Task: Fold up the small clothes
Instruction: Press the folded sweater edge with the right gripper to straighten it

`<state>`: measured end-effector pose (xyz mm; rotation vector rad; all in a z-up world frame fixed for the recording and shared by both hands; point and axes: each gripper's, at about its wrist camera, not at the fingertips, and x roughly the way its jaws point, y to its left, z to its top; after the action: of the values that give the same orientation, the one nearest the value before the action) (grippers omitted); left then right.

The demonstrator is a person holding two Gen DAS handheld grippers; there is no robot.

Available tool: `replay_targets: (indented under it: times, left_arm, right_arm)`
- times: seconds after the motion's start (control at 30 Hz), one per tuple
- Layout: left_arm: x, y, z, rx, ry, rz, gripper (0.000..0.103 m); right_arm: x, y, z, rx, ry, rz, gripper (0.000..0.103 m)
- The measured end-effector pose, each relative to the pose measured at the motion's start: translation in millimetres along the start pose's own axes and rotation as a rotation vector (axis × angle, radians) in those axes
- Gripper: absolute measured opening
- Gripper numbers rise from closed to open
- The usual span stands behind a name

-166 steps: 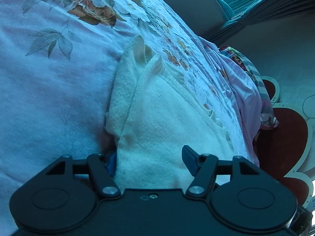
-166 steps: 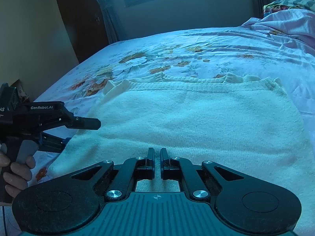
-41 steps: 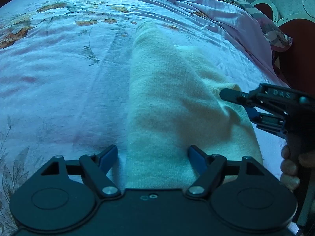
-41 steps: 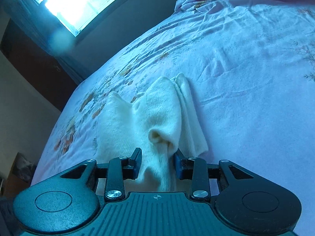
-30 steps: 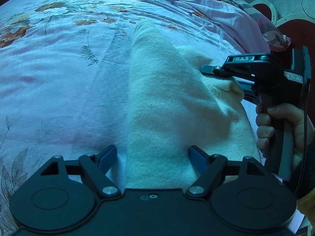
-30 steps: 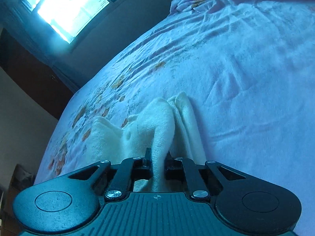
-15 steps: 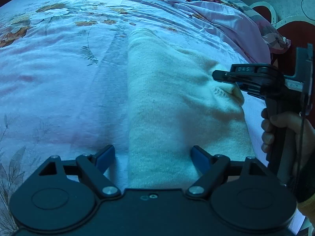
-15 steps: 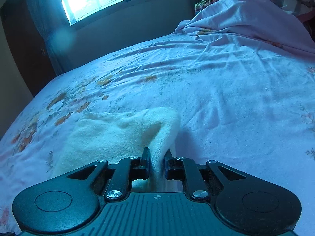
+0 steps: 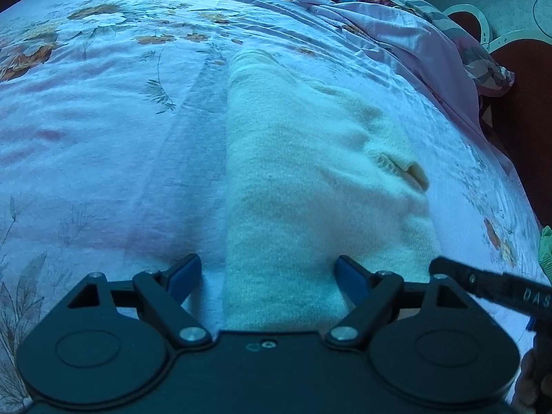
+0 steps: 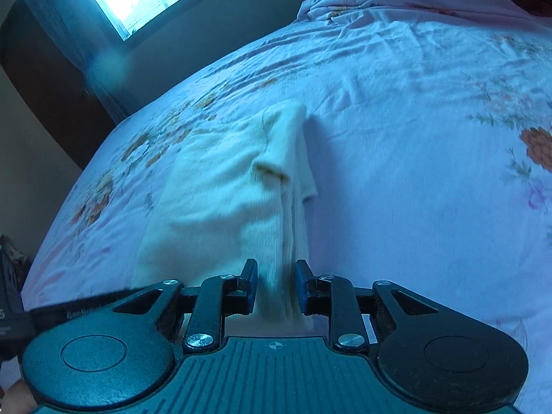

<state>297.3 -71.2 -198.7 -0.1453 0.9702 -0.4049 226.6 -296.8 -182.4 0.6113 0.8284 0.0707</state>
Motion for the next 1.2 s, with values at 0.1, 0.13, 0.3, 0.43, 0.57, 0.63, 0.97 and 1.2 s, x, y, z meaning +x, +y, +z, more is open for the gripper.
replay_targets:
  times: [0.1,0.13,0.3,0.43,0.57,0.63,0.97,1.2]
  left_arm:
    - [0,-1,0,0.003,0.000,0.007,0.084]
    - [0,-2,-1,0.006,-0.001,0.008,0.084]
    - [1,-4,-1,0.016,-0.002,0.015,0.085]
    - [1,-5,-1,0.015,-0.001,0.019,0.085]
    - [1,-5,-1,0.020,0.002,0.021,0.085]
    - [2,-5,-1,0.021,0.002,0.019,0.086]
    - [2,-6,-2,0.017,0.003,0.020,0.089]
    - [1,-12,-5,0.039,0.009,0.036,0.091]
  right_arm:
    - [-1,2,-14,-0.005,0.022,-0.002,0.023]
    - [-1,2,-16,-0.005,0.021,-0.002,0.023]
    - [2,9,-15,-0.030,0.018,-0.018,0.024]
    - [12,3,-12,0.038,0.021,-0.001,0.023]
    - [8,13,-14,-0.014,0.006,-0.020,0.011]
    - [6,17,-14,-0.056,-0.003,-0.030,0.008]
    - [-7,32,-12,-0.199,-0.065,-0.077,0.005]
    - [16,18,-32,-0.285,-0.009,-0.195,0.003]
